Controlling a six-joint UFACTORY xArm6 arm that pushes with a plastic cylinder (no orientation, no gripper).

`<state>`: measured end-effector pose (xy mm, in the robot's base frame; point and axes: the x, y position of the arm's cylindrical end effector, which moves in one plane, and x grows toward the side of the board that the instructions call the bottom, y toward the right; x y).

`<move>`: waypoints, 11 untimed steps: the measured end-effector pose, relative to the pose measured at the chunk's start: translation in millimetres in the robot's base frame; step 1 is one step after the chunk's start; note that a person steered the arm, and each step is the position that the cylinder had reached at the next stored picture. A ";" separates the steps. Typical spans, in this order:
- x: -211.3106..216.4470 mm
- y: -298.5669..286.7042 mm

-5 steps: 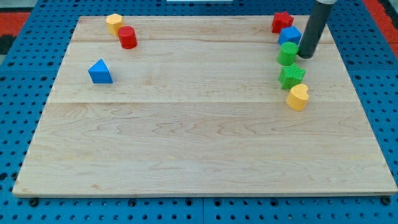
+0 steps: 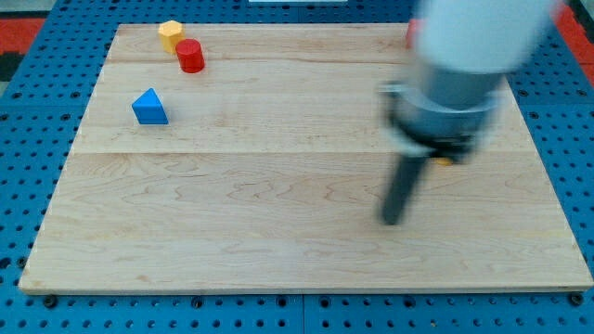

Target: Slide the blue triangle to the center

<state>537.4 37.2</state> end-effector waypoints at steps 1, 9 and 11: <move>-25.7 -160.4; -191.6 -16.2; -154.8 -12.5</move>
